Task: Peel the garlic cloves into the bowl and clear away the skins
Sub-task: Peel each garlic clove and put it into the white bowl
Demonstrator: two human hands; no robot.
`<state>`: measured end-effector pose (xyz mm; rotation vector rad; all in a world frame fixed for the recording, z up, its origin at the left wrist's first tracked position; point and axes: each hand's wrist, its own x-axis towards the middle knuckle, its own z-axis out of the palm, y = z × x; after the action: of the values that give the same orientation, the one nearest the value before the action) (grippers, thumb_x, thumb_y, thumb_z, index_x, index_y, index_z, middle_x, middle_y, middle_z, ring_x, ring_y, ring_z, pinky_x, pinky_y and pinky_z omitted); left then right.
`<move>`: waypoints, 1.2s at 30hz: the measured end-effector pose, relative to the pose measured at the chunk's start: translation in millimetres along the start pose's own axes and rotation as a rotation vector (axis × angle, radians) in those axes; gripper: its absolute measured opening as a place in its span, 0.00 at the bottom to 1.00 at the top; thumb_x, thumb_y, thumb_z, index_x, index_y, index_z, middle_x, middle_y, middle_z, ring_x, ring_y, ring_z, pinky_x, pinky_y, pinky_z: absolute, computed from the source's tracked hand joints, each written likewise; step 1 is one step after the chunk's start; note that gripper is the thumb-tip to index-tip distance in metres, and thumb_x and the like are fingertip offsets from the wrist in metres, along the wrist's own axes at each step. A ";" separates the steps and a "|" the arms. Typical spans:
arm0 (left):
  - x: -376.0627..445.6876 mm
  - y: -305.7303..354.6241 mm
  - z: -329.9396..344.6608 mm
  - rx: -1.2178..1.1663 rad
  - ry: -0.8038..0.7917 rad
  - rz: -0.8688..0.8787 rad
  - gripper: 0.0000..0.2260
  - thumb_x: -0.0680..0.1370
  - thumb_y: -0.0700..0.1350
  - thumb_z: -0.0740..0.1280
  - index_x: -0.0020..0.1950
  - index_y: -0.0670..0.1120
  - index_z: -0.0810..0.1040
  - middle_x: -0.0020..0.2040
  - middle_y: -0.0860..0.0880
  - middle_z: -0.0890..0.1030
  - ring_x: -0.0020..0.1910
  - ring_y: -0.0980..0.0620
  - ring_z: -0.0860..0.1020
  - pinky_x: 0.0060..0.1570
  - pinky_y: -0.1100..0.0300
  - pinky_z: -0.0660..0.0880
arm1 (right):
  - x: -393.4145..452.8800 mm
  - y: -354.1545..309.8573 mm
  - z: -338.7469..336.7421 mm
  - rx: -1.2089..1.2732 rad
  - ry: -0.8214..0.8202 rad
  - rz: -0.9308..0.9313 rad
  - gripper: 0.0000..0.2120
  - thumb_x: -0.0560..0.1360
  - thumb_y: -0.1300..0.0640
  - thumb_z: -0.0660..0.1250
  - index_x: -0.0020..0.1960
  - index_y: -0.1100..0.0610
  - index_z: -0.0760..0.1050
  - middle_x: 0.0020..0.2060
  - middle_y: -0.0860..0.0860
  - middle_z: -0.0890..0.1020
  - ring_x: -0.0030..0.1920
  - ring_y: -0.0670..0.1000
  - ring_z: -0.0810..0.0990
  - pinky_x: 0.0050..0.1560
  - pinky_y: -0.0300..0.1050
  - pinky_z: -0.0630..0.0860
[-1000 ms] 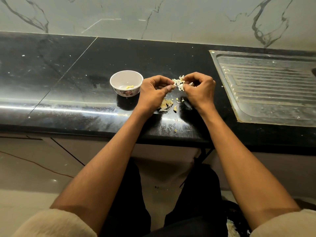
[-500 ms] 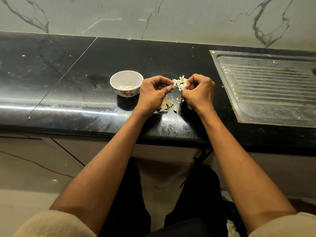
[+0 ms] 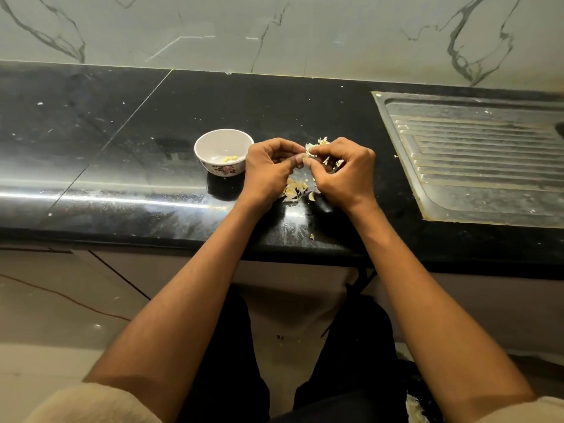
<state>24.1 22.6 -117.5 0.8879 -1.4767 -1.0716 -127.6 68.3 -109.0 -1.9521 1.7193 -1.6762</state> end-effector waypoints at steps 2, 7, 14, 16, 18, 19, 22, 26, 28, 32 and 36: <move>-0.2 0.3 0.3 0.003 -0.016 -0.007 0.05 0.75 0.33 0.75 0.47 0.42 0.85 0.42 0.45 0.87 0.41 0.53 0.84 0.42 0.62 0.78 | 0.2 2.0 0.7 0.008 0.002 -0.001 0.07 0.70 0.53 0.79 0.45 0.55 0.88 0.39 0.48 0.86 0.35 0.47 0.83 0.36 0.45 0.80; 0.6 -1.4 1.1 0.014 -0.045 -0.029 0.04 0.78 0.34 0.71 0.50 0.40 0.86 0.44 0.44 0.87 0.45 0.42 0.85 0.50 0.44 0.81 | 1.5 8.6 2.2 -0.007 0.000 0.003 0.04 0.70 0.56 0.79 0.44 0.54 0.88 0.37 0.47 0.85 0.33 0.47 0.82 0.34 0.50 0.80; 0.2 0.9 1.3 -0.010 -0.050 -0.072 0.07 0.80 0.33 0.69 0.55 0.40 0.83 0.44 0.42 0.87 0.44 0.47 0.84 0.50 0.42 0.81 | 1.6 9.0 3.5 -0.022 0.030 0.002 0.01 0.69 0.58 0.78 0.40 0.54 0.87 0.36 0.46 0.85 0.32 0.47 0.82 0.33 0.51 0.80; -0.2 1.4 1.4 -0.005 -0.056 -0.062 0.06 0.80 0.34 0.69 0.54 0.39 0.84 0.43 0.43 0.87 0.42 0.49 0.84 0.45 0.49 0.80 | 1.9 7.4 3.2 -0.007 0.046 0.004 0.01 0.69 0.58 0.78 0.40 0.55 0.87 0.36 0.46 0.85 0.32 0.47 0.82 0.33 0.49 0.80; -0.4 1.7 1.4 0.003 -0.076 -0.053 0.05 0.80 0.36 0.69 0.51 0.39 0.84 0.42 0.44 0.87 0.41 0.50 0.84 0.44 0.52 0.80 | 2.3 6.0 3.0 0.021 0.075 0.022 0.02 0.69 0.58 0.78 0.40 0.55 0.87 0.37 0.46 0.85 0.32 0.46 0.82 0.33 0.43 0.79; -0.7 1.9 1.4 0.010 -0.086 -0.047 0.05 0.80 0.36 0.69 0.50 0.40 0.85 0.40 0.45 0.87 0.41 0.50 0.84 0.44 0.53 0.80 | 2.5 5.2 3.0 0.033 0.085 0.032 0.02 0.69 0.59 0.78 0.41 0.56 0.87 0.37 0.46 0.85 0.31 0.45 0.81 0.33 0.40 0.78; -2.2 2.8 1.6 0.027 -0.101 -0.030 0.04 0.79 0.36 0.70 0.48 0.39 0.86 0.39 0.45 0.86 0.39 0.52 0.84 0.41 0.60 0.78 | 1.6 3.6 4.4 0.036 0.081 0.046 0.02 0.68 0.59 0.79 0.40 0.55 0.86 0.37 0.45 0.85 0.30 0.45 0.80 0.33 0.36 0.76; -1.3 1.9 0.1 0.024 -0.080 -0.017 0.05 0.78 0.35 0.71 0.51 0.38 0.86 0.41 0.40 0.86 0.40 0.50 0.84 0.42 0.58 0.79 | 1.5 3.1 4.5 0.031 0.071 0.056 0.03 0.68 0.59 0.78 0.40 0.56 0.86 0.36 0.45 0.85 0.30 0.46 0.80 0.33 0.36 0.76; -0.8 1.8 -0.4 0.014 -0.081 -0.012 0.05 0.78 0.36 0.71 0.51 0.39 0.86 0.42 0.41 0.87 0.41 0.49 0.84 0.44 0.56 0.79 | 1.4 2.6 4.2 0.024 0.065 0.055 0.03 0.68 0.59 0.78 0.40 0.56 0.85 0.36 0.45 0.85 0.30 0.46 0.80 0.32 0.37 0.76; -3.5 4.5 0.6 0.004 -0.078 0.005 0.04 0.76 0.36 0.74 0.50 0.39 0.86 0.42 0.43 0.87 0.41 0.53 0.84 0.43 0.62 0.78 | 1.1 2.5 4.1 0.016 0.061 0.042 0.03 0.68 0.59 0.79 0.39 0.56 0.85 0.36 0.45 0.85 0.30 0.45 0.80 0.32 0.37 0.76; -3.9 4.4 0.6 -0.001 -0.056 0.012 0.04 0.74 0.36 0.76 0.49 0.40 0.86 0.42 0.45 0.87 0.42 0.53 0.86 0.42 0.62 0.78 | 0.2 3.3 4.4 0.003 0.053 0.021 0.03 0.68 0.59 0.78 0.38 0.56 0.85 0.36 0.46 0.84 0.30 0.45 0.79 0.32 0.38 0.76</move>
<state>24.3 27.7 -114.6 0.8537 -1.5262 -1.0961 -126.7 64.4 -112.7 -1.8989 1.7476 -1.7384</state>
